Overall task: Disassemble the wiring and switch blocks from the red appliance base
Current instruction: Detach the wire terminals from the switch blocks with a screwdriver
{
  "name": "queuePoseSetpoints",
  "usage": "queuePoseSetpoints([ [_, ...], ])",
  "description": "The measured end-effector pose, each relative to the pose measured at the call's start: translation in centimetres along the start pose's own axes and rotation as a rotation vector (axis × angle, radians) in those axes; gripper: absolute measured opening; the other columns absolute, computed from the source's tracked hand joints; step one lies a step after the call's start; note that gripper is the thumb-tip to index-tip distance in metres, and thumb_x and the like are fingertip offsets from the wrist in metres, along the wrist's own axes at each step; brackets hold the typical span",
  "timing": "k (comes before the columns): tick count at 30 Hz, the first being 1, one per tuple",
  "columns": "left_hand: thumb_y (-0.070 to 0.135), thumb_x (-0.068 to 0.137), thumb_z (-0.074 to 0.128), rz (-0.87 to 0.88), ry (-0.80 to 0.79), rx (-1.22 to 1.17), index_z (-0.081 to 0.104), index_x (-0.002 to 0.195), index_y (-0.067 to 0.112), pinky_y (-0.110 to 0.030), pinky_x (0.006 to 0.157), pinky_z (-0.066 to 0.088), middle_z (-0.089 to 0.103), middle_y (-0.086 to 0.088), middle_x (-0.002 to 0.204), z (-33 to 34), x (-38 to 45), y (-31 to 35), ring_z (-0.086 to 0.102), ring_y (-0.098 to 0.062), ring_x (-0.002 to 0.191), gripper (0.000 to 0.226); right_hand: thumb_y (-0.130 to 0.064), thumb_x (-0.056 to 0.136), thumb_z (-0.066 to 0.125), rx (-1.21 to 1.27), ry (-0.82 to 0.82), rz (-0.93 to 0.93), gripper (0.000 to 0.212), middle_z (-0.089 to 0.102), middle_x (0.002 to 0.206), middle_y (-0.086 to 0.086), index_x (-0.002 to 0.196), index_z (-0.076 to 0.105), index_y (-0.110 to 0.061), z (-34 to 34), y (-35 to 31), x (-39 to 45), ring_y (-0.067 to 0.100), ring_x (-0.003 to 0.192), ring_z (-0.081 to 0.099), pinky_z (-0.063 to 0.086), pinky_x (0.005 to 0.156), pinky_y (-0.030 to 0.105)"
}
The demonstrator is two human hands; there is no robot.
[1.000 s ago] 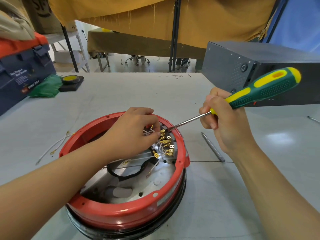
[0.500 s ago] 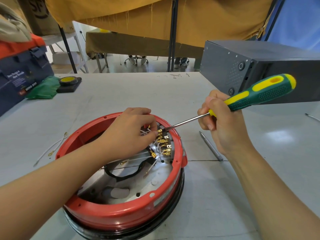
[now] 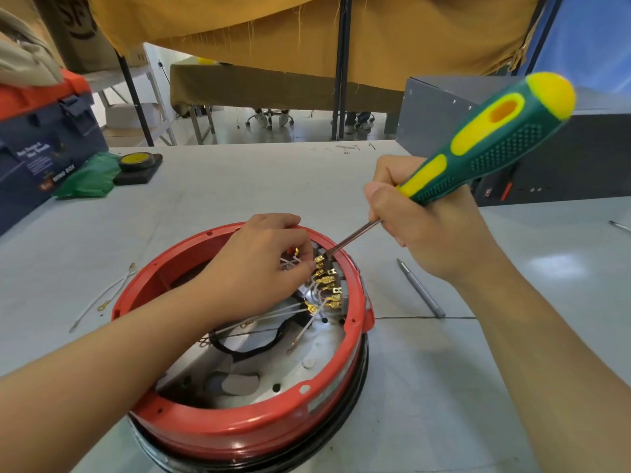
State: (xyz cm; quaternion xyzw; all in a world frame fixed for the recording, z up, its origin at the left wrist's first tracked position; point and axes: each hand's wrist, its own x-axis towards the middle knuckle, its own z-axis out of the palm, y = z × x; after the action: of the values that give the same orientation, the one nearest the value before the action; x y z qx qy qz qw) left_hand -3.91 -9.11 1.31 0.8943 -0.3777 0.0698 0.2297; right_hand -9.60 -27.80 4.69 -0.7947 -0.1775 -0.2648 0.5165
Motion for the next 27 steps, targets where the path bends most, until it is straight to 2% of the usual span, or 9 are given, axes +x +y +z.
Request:
queuePoseSetpoints([
  [2, 0.033, 0.087, 0.056, 0.001, 0.004, 0.0, 0.056, 0.079, 0.034, -0.024, 0.098, 0.027, 0.047, 0.002, 0.139, 0.0, 0.0, 0.0, 0.033, -0.012, 0.133, 0.008, -0.013, 0.084, 0.048, -0.003, -0.027, 0.005, 0.035, 0.031, 0.048, 0.006, 0.062, 0.041, 0.014, -0.1, -0.2, 0.2, 0.006, 0.042, 0.033, 0.026, 0.046, 0.011],
  [5, 0.032, 0.088, 0.056, 0.002, 0.009, 0.005, 0.058, 0.081, 0.032, -0.026, 0.098, 0.027, 0.047, 0.002, 0.14, 0.0, -0.1, 0.1, 0.033, -0.013, 0.133, 0.007, -0.014, 0.083, 0.049, 0.046, 0.005, 0.035, 0.034, 0.035, 0.045, -0.003, 0.059, 0.039, 0.009, -0.2, 0.4, 0.3, 0.006, 0.041, 0.035, 0.028, 0.047, 0.012],
  [8, 0.031, 0.089, 0.054, -0.001, 0.011, 0.021, 0.06, 0.086, 0.03, -0.025, 0.098, 0.027, 0.046, 0.002, 0.14, 0.0, 0.0, 0.0, 0.033, -0.014, 0.133, 0.007, -0.018, 0.079, 0.052, 0.183, 0.082, 0.1, 0.031, 0.036, 0.046, 0.002, 0.05, 0.04, -0.011, -0.1, 1.2, 0.2, 0.008, 0.038, 0.032, 0.027, 0.043, 0.019],
  [11, 0.031, 0.089, 0.054, -0.004, 0.009, 0.027, 0.062, 0.089, 0.029, -0.023, 0.097, 0.026, 0.046, 0.002, 0.14, 0.1, 0.0, 0.0, 0.033, -0.014, 0.133, 0.008, -0.014, 0.078, 0.049, 0.326, 0.112, 0.142, 0.032, 0.036, 0.04, -0.012, 0.047, 0.046, -0.022, -0.3, 2.2, 0.0, 0.008, 0.035, 0.028, 0.024, 0.043, 0.018],
  [14, 0.031, 0.089, 0.054, -0.004, 0.006, 0.033, 0.06, 0.088, 0.03, -0.026, 0.099, 0.027, 0.045, 0.002, 0.141, 0.1, 0.0, 0.0, 0.032, -0.014, 0.133, 0.007, -0.021, 0.073, 0.052, 0.412, 0.132, 0.161, 0.025, 0.033, 0.039, -0.012, 0.048, 0.046, -0.02, -0.4, 2.8, -0.2, 0.009, 0.035, 0.026, 0.023, 0.044, 0.019],
  [20, 0.031, 0.09, 0.052, -0.003, 0.001, 0.043, 0.059, 0.088, 0.031, -0.028, 0.101, 0.027, 0.044, 0.002, 0.142, 0.0, 0.0, 0.0, 0.032, -0.015, 0.133, 0.007, -0.012, 0.078, 0.043, 0.468, 0.167, 0.207, 0.032, 0.036, 0.037, -0.011, 0.047, 0.046, -0.02, -0.3, 3.5, -0.6, 0.009, 0.036, 0.025, 0.024, 0.043, 0.019],
  [24, 0.029, 0.091, 0.052, 0.001, 0.006, 0.053, 0.061, 0.09, 0.027, -0.022, 0.093, 0.025, 0.046, 0.003, 0.139, 0.0, 0.1, -0.1, 0.033, -0.014, 0.131, 0.009, -0.012, 0.077, 0.044, 0.493, 0.184, 0.233, 0.033, 0.031, 0.036, -0.007, 0.046, 0.046, -0.02, -0.3, 3.8, -0.7, 0.01, 0.036, 0.024, 0.023, 0.043, 0.017],
  [27, 0.028, 0.091, 0.052, 0.003, 0.007, 0.053, 0.061, 0.089, 0.027, -0.023, 0.092, 0.026, 0.047, 0.003, 0.138, 0.0, 0.1, -0.2, 0.035, -0.014, 0.13, 0.008, -0.013, 0.079, 0.044, 0.521, 0.192, 0.258, 0.034, 0.032, 0.038, -0.006, 0.046, 0.047, -0.021, -0.4, 4.2, -0.7, 0.01, 0.036, 0.024, 0.024, 0.043, 0.018],
])
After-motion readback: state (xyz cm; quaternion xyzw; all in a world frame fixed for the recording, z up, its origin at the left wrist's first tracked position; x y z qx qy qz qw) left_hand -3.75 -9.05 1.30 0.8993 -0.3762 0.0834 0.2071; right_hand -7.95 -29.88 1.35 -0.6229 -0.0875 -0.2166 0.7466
